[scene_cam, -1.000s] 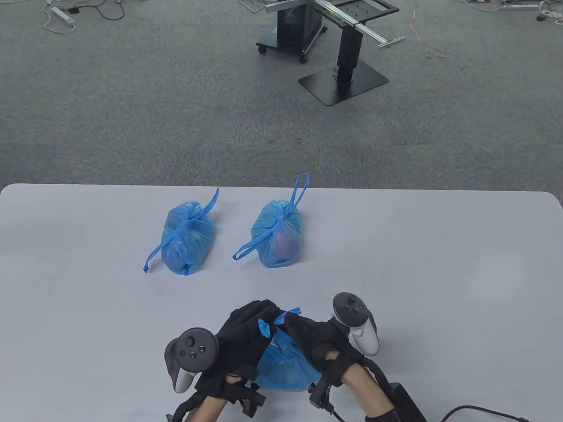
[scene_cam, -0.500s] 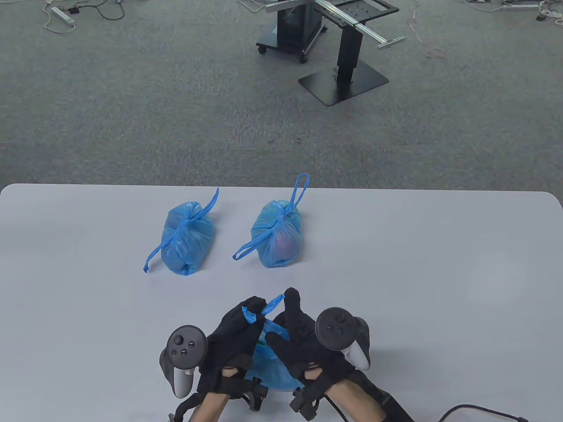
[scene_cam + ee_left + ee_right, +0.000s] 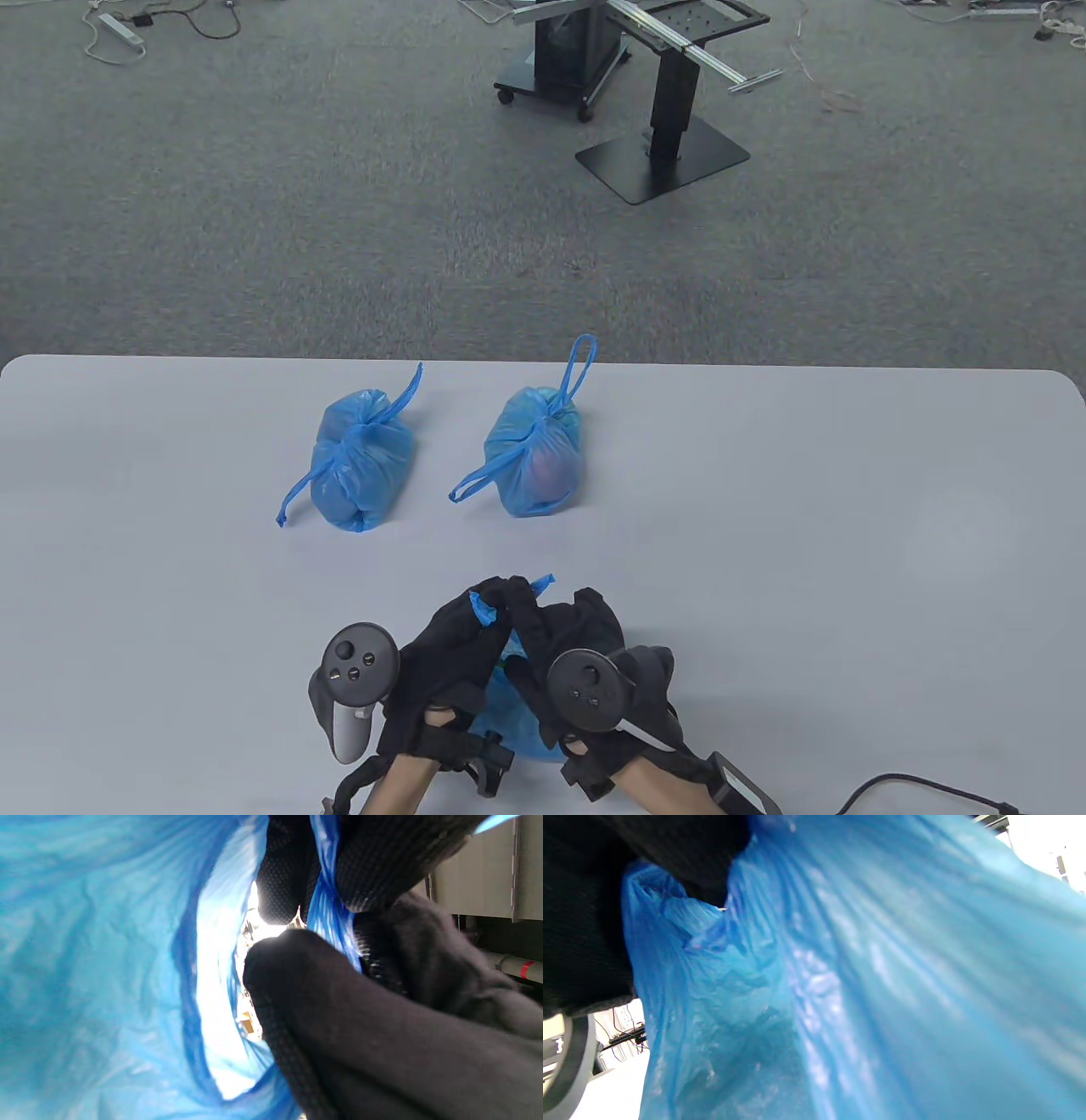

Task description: Tie knot on plastic bag top

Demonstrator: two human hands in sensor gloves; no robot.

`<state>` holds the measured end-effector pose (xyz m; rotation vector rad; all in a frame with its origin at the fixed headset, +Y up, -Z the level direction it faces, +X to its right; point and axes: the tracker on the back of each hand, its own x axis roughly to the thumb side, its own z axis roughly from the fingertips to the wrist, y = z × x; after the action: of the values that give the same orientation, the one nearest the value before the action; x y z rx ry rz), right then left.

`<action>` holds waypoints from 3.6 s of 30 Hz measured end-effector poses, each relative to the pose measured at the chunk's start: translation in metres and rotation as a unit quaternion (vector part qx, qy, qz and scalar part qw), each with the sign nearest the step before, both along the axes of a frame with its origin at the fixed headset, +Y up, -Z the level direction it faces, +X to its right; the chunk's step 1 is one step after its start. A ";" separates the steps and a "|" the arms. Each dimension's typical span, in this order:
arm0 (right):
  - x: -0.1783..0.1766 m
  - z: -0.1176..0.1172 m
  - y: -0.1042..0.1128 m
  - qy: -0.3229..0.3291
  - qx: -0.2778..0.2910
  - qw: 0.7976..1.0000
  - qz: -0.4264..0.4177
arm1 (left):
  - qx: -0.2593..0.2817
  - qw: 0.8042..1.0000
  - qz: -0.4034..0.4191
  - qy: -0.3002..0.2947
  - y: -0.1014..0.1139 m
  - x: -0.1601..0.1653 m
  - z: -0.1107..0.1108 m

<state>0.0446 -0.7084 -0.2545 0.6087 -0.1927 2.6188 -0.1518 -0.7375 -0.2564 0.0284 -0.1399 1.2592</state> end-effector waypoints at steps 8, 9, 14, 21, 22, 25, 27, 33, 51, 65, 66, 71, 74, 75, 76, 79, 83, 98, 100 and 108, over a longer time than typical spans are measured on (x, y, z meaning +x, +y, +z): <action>0.002 -0.002 0.000 0.006 -0.012 1.000 -0.018 | 0.014 1.000 0.005 0.008 0.002 -0.003 0.001; 0.002 -0.002 0.000 0.007 -0.012 1.000 -0.019 | 0.013 1.000 0.008 0.003 0.002 -0.003 0.001; 0.003 -0.003 0.000 0.011 -0.018 1.000 -0.022 | 0.022 0.999 0.017 -0.016 0.002 -0.001 0.000; 0.010 -0.010 0.000 0.022 -0.063 0.995 -0.080 | 0.048 0.999 0.006 0.000 0.008 -0.004 0.002; 0.011 -0.011 -0.001 0.024 -0.074 0.993 -0.093 | 0.048 0.999 0.010 -0.003 0.009 -0.004 0.002; 0.020 -0.020 -0.005 0.036 -0.141 0.975 -0.165 | 0.047 0.999 0.014 -0.011 0.009 -0.003 0.002; 0.024 -0.025 -0.008 0.041 -0.184 0.962 -0.197 | 0.049 0.999 0.013 -0.014 0.009 -0.003 0.002; 0.032 -0.036 -0.017 0.077 -0.288 0.915 -0.273 | 0.047 0.999 0.016 -0.022 0.009 -0.002 0.002; 0.037 -0.041 -0.018 0.093 -0.322 0.881 -0.333 | 0.040 0.999 0.001 -0.016 0.007 -0.004 0.000; 0.041 -0.044 -0.032 0.071 -0.390 0.806 -0.440 | 0.028 0.999 -0.014 -0.028 0.000 -0.003 -0.004; 0.042 -0.044 -0.033 0.068 -0.391 0.801 -0.449 | 0.028 0.999 -0.014 -0.026 0.000 -0.003 -0.005; 0.042 -0.047 -0.036 0.096 -0.400 0.779 -0.474 | 0.014 1.000 0.002 -0.024 -0.003 -0.005 -0.006; 0.041 -0.047 -0.034 0.122 -0.412 0.772 -0.468 | -0.001 0.999 0.032 -0.028 -0.006 -0.007 -0.007; 0.040 -0.046 -0.034 0.128 -0.420 0.767 -0.468 | -0.006 0.999 0.042 -0.030 -0.006 -0.008 -0.008; 0.040 -0.046 -0.033 0.133 -0.423 0.766 -0.466 | -0.009 0.998 0.048 -0.030 -0.007 -0.009 -0.008; 0.037 -0.046 -0.031 0.152 -0.428 0.767 -0.453 | -0.016 0.997 0.067 -0.035 -0.008 -0.010 -0.008; 0.037 -0.045 -0.027 0.161 -0.422 0.777 -0.439 | -0.020 0.995 0.087 -0.052 -0.009 -0.010 -0.009; 0.037 -0.042 -0.022 0.144 -0.376 0.817 -0.412 | -0.006 0.992 0.100 -0.073 -0.007 -0.008 -0.008; 0.037 -0.042 -0.022 0.152 -0.383 0.812 -0.414 | -0.004 0.993 0.097 -0.063 -0.005 -0.009 -0.007; 0.038 -0.042 -0.017 0.178 -0.395 0.798 -0.419 | -0.001 0.994 0.109 -0.029 -0.001 -0.016 -0.005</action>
<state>0.0825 -0.7255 -0.2963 0.5132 0.5970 1.4666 -0.1673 -0.7386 -0.2613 0.0048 -0.1903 1.4797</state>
